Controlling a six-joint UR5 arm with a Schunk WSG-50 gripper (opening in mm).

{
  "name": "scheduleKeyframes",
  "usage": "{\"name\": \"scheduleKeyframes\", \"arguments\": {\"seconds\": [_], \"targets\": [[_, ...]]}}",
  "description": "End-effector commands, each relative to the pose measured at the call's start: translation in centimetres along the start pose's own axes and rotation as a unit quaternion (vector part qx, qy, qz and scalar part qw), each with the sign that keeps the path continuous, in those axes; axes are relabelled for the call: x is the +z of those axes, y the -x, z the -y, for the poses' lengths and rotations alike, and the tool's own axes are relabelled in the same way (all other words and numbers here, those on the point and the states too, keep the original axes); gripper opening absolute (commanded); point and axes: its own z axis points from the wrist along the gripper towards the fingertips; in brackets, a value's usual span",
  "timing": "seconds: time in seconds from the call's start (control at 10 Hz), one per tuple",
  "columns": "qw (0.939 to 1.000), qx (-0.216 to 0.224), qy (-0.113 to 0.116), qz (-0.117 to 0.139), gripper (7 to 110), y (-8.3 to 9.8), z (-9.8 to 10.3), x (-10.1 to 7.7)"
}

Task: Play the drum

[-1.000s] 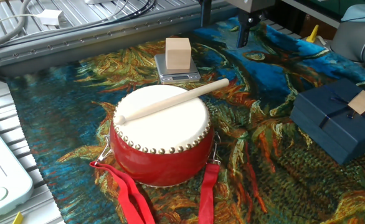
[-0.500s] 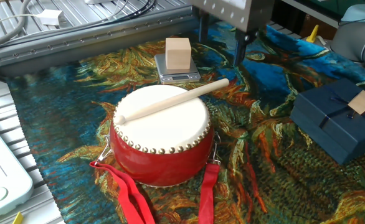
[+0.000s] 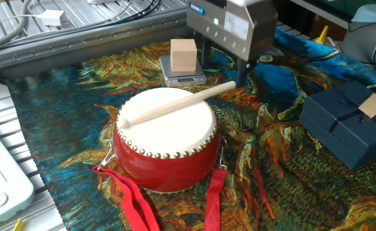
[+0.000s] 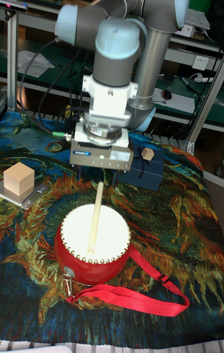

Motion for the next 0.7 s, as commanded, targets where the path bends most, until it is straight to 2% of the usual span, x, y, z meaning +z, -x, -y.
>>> {"name": "scheduleKeyframes", "arguments": {"seconds": [0.0,0.4,0.6], "targets": [[0.9999,0.002,0.010,0.010,88,0.4,-0.6,2.1],[0.9998,0.009,0.005,0.019,88,0.9,-1.3,3.5],[0.9995,0.012,0.001,0.028,88,1.4,-1.1,3.5]]}}
